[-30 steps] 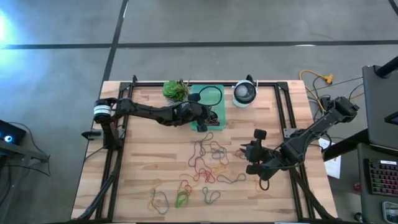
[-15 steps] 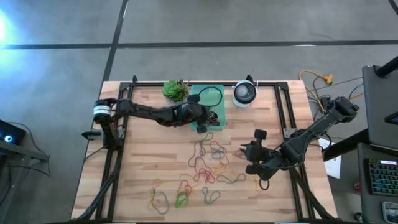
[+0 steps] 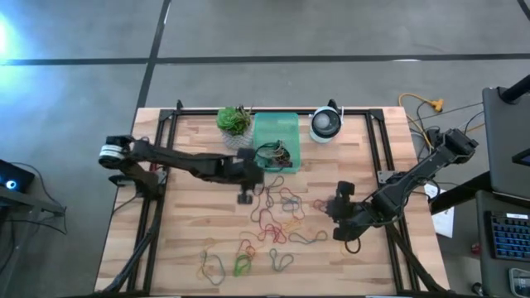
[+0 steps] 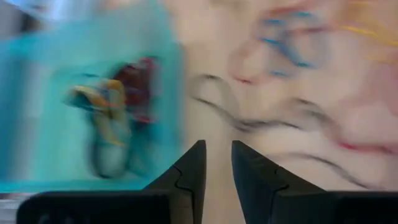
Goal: Pick and place rubber bands into bin
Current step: Put the yellow rubber band into the green bin
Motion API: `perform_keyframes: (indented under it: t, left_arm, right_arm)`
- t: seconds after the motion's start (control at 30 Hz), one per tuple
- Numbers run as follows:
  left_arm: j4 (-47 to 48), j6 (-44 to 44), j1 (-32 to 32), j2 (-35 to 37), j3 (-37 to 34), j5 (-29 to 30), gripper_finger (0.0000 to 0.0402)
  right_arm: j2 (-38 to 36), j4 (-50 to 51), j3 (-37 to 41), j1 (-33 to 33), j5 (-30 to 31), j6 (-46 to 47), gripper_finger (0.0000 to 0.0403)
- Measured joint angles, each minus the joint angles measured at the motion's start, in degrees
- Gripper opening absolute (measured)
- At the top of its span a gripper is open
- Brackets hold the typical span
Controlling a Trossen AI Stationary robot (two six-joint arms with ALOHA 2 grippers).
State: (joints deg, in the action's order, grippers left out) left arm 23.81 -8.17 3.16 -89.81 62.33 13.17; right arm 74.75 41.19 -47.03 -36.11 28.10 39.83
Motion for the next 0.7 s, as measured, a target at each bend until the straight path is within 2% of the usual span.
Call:
perform_keyframes:
  t: [0.13,0.23,0.4,0.7]
  left_arm:
    - [8.2,4.7,3.4,2.2,-0.4,-8.4,0.0061]
    - [12.9,9.1,6.2,2.9,-0.7,-11.6,0.0061]
    - [18.1,15.3,11.1,2.9,-1.6,-12.6,0.0061]
    - [17.6,23.4,16.1,2.9,-4.7,-13.1,0.0061]
  right_arm:
    - [0.1,-1.5,0.0,0.0,4.3,-0.1,0.0063]
    - [0.3,-4.5,0.0,0.0,7.1,-2.9,0.0063]
    - [0.4,-9.9,0.2,0.0,8.1,-8.7,0.0063]
    - [0.4,-13.3,0.3,0.0,6.9,-11.3,0.0063]
